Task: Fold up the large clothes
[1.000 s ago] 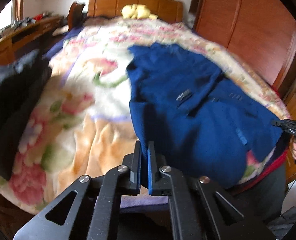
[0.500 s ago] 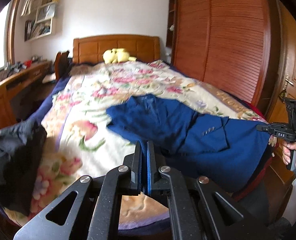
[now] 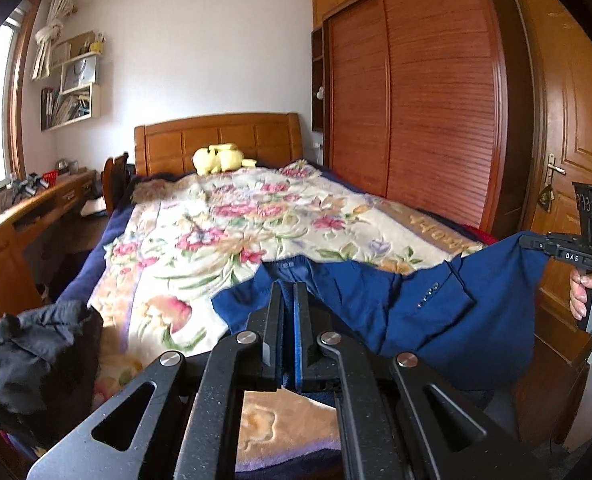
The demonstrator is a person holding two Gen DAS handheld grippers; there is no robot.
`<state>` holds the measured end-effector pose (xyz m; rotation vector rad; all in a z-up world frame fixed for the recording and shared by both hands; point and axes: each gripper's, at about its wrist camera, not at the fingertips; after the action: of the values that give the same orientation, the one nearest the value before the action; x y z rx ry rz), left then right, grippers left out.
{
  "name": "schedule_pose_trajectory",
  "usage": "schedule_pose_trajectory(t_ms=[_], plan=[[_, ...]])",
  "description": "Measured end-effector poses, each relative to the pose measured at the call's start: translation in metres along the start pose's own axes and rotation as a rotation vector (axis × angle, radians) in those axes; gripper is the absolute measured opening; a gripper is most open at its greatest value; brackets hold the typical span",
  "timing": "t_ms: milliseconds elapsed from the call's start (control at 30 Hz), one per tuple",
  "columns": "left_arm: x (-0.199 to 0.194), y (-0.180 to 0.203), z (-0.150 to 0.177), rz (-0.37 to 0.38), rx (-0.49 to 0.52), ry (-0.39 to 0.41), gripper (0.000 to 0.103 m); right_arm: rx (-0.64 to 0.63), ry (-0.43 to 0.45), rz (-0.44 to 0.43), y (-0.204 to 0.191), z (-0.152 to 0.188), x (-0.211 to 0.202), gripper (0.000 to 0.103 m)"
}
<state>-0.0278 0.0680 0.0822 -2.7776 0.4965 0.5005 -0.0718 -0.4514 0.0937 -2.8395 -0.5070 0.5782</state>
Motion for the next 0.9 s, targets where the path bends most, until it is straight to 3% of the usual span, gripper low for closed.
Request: schedule_pose_trajectory(t_ms=[233, 433, 700, 900], plan=[[-0.024, -0.008, -0.023, -0.014, -0.003, 0.073, 0.004, -0.019, 0.079, -0.020, 0.000, -0.004, -0.038, 0.008], [0.002, -0.024, -0.026, -0.041, -0.025, 0.049, 0.004, -0.042, 0.089, 0.004, 0.005, -0.004, -0.038, 0.008], [0.099, -0.051, -0.012, -0.059, -0.071, -0.053, 0.004, -0.038, -0.025, 0.094, 0.027, -0.004, 0.074, 0.008], [0.159, -0.068, -0.011, -0.088, -0.092, -0.080, 0.004, -0.008, -0.019, 0.163, 0.043, -0.005, 0.164, 0.009]])
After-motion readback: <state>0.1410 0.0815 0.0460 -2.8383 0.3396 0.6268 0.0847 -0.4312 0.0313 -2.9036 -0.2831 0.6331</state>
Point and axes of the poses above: each gripper's, at about its wrist camera, not at the fingertips, and x roughly the way its jaws point, y to its right, z to its underside, and after that the axes turned 13 degrees about x, right-handed
